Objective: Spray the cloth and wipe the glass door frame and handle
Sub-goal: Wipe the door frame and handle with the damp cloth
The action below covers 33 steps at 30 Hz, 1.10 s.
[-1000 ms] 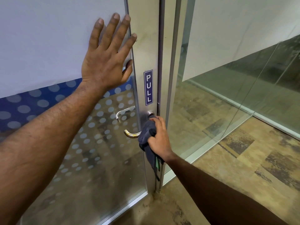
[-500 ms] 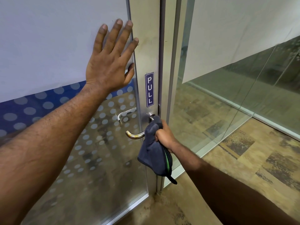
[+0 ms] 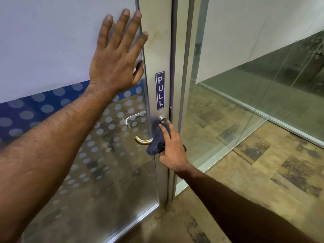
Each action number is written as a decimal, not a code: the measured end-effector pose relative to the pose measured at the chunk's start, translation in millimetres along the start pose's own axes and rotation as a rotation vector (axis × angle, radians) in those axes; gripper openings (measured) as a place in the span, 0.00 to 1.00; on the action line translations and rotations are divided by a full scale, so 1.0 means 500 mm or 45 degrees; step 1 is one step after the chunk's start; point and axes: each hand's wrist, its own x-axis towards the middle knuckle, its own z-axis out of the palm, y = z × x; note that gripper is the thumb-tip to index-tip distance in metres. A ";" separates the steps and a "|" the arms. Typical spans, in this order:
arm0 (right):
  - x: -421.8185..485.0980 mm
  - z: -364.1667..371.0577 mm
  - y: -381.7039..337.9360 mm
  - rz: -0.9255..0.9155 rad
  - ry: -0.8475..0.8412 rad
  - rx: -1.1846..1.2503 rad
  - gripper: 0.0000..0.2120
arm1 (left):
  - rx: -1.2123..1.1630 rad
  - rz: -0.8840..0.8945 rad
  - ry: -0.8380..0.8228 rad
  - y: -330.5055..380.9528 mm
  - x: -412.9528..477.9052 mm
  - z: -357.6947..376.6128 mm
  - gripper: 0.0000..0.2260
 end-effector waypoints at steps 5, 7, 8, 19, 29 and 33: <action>-0.030 0.026 -0.002 -0.021 0.091 0.062 0.59 | 0.026 -0.002 0.012 -0.002 0.001 0.003 0.29; -0.039 0.033 -0.017 -0.027 0.161 0.095 0.56 | 0.023 -0.001 0.013 -0.003 -0.001 0.004 0.29; -0.045 0.039 -0.026 -0.034 0.192 0.099 0.55 | 0.023 0.003 0.013 -0.003 -0.001 0.004 0.29; -0.031 0.054 -0.099 -0.226 0.272 -0.098 0.51 | 0.048 0.040 0.016 -0.004 -0.006 -0.001 0.28; 0.009 0.039 -0.119 -0.409 0.281 -0.403 0.47 | -0.031 0.034 -0.006 -0.002 -0.006 -0.005 0.28; 0.023 0.030 -0.153 -0.273 0.323 -0.332 0.27 | -0.073 0.021 -0.033 -0.005 -0.006 -0.006 0.28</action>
